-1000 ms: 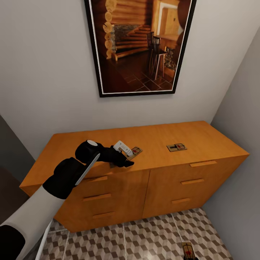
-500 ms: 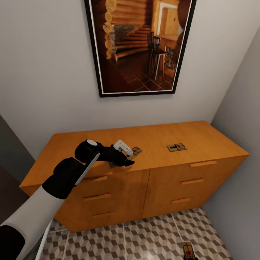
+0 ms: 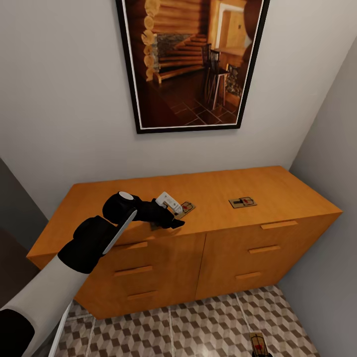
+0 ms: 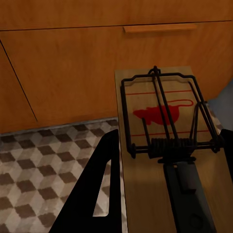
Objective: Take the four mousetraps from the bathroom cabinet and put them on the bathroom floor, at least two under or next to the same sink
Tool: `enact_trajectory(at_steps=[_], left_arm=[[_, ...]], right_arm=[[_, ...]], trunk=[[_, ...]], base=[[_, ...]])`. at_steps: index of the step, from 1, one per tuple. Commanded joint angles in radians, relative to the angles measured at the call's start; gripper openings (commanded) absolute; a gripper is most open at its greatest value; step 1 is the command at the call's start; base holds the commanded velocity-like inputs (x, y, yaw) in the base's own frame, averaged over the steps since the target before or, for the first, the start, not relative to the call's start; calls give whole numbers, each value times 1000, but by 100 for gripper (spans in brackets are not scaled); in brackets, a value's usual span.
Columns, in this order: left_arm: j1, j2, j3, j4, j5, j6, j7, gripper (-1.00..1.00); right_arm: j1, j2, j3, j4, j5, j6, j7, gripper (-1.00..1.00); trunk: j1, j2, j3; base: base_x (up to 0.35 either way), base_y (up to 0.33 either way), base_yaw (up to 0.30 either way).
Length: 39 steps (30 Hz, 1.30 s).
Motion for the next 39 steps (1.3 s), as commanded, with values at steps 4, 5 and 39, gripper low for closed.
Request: enact_trajectory(at_steps=[4, 5, 39], left_arm=[[-1, 1, -1, -1, 8, 6, 4, 100], [-1, 1, -1, -1, 8, 6, 4, 100], [-1, 0, -6, 6, 8, 6, 4, 100]], right_arm=[[0, 0, -3, 0, 9, -2, -6, -100], [0, 0, -3, 0, 9, -2, -6, -100], [0, 1, -3, 0, 9, -2, -6, -100]], trunk=[[0, 0, -1], [0, 0, -1], [0, 0, -1]], base=[[73, 0, 0], [125, 0, 0], [13, 0, 0]])
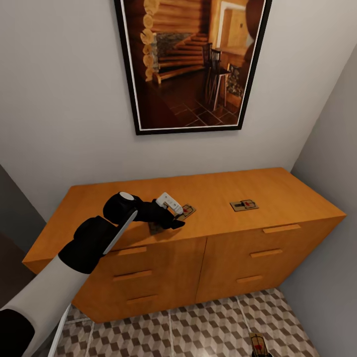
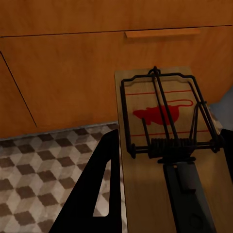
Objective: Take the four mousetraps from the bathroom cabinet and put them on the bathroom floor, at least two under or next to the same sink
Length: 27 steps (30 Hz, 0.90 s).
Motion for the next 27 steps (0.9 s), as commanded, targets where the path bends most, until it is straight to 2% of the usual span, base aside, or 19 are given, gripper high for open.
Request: enact_trajectory(at_steps=[1, 9, 27], left_arm=[[-1, 0, -1, 0, 8, 6, 4, 100], [-1, -17, -2, 2, 8, 5, 4, 100], [-1, -20, -3, 3, 7, 5, 4, 100]], right_arm=[[0, 0, -3, 0, 9, -2, -6, -100], [0, 1, -3, 0, 9, -1, -6, -100], [0, 1, -3, 0, 9, -1, -6, -100]], trunk=[[0, 0, -1], [0, 0, -1], [0, 0, -1]], base=[[0, 0, 0], [0, 0, 0], [0, 0, 0]])
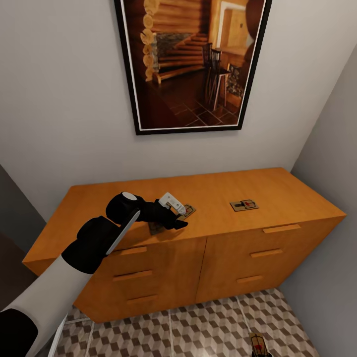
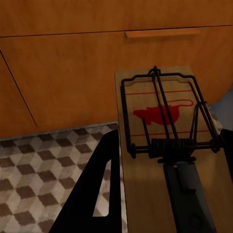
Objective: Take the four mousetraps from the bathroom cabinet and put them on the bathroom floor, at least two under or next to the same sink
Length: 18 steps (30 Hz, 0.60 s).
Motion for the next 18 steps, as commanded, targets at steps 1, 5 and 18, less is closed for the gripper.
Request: enact_trajectory(at_steps=[1, 5, 18], left_arm=[[-1, 1, -1, -1, 7, 6, 4, 100], [-1, 1, -1, -1, 7, 5, 4, 100], [-1, 1, 2, -17, -4, 5, 7, 100]], right_arm=[[0, 0, -3, 0, 9, -2, -6, -100], [0, 0, -3, 0, 9, -2, -6, -100], [0, 0, -3, 0, 9, -2, -6, -100]], trunk=[[0, 0, -1], [0, 0, -1], [0, 0, -1]], base=[[0, 0, 0], [0, 0, 0], [0, 0, 0]])
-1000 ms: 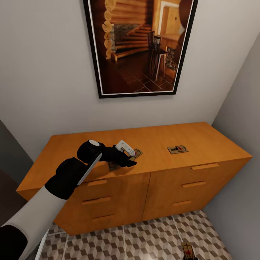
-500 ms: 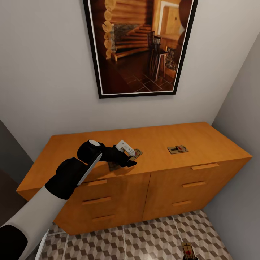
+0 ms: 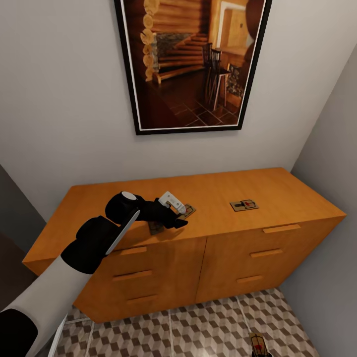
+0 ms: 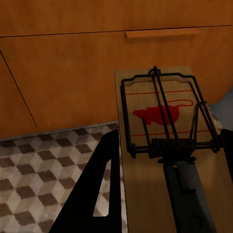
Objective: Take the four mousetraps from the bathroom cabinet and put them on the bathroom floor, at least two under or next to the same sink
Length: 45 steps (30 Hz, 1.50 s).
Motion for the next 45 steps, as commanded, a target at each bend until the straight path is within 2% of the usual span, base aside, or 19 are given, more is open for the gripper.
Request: enact_trajectory(at_steps=[1, 9, 25, 36, 45], left_arm=[[-1, 1, -1, -4, 6, 6, 3, 100], [-1, 1, -1, -16, -5, 5, 4, 100], [-1, -15, -4, -19, -110, 6, 4, 100], [-1, -21, -6, -18, -134, 6, 4, 100], [-1, -29, -25, -18, -161, 6, 4, 100]], right_arm=[[0, 0, -3, 0, 9, -2, -6, -100], [0, 0, -3, 0, 9, -2, -6, -100], [0, 0, -3, 0, 9, -2, -6, -100], [0, 0, -3, 0, 9, -2, -6, -100], [0, 0, -3, 0, 9, -2, -6, -100]], trunk=[[0, 0, -1], [0, 0, -1], [0, 0, -1], [0, 0, -1], [0, 0, -1]], base=[[0, 0, 0], [0, 0, 0], [0, 0, 0], [0, 0, 0], [0, 0, 0]])
